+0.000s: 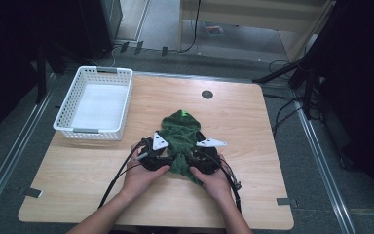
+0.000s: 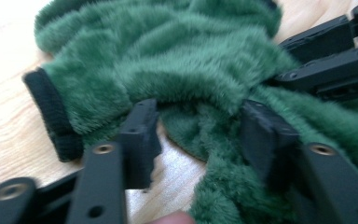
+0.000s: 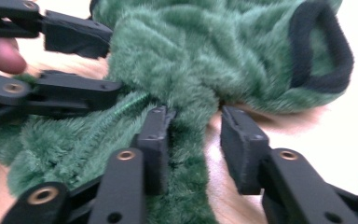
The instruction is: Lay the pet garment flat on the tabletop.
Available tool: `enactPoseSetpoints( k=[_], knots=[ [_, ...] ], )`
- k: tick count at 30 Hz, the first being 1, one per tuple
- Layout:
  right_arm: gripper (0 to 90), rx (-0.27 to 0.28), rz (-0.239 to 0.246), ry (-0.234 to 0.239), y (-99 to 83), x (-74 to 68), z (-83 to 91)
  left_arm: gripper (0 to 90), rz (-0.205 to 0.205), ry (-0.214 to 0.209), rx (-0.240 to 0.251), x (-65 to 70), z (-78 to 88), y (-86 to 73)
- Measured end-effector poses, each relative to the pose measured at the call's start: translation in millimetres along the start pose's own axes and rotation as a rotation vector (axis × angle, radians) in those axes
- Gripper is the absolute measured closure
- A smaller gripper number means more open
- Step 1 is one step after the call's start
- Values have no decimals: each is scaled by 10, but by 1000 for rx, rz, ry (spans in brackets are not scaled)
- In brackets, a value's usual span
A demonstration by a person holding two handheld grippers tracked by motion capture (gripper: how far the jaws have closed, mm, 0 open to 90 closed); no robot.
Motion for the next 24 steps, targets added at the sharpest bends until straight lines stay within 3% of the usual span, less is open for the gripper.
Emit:
enactPoseSetpoints(
  k=[2,5,8,10,12,13,16,18,20,22,24],
  knots=[
    [763,4,16,-13,-10,-20,-14,643,-2,-8,0,-6,-8,-5],
    [822,37,47,-46,0,-51,15,779,-4,-5,7,-43,23,-6],
    [833,79,87,-82,30,-74,81,828,6,-4,30,-90,94,6],
    [833,102,119,-89,58,-114,139,829,14,11,64,-107,163,37],
    [834,126,120,-87,88,-144,189,826,13,24,91,-103,206,63],
    [833,130,121,-83,95,-153,198,822,6,32,90,-94,209,67],
    [826,96,136,-105,54,-145,136,793,-14,-9,21,-87,109,-4],
    [820,74,177,-160,-10,-119,69,785,4,-7,18,-113,92,-62],
    [797,65,190,-173,-41,-87,48,772,23,-5,27,-140,98,-89],
    [745,67,171,-160,-34,-62,68,723,35,-9,39,-163,114,-92],
    [678,82,150,-108,-13,-37,105,613,65,-40,73,-190,150,-83]
  ],
)
Point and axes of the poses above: each handheld gripper's, and its own axes: z roughly backward along the jaws, y roughly out of its top, x roughly to its right, the point moved 2 cm from there along -z, roughly forward along the jaws, and after that the axes turned 9 degrees about -z, right-handed, at the moved point
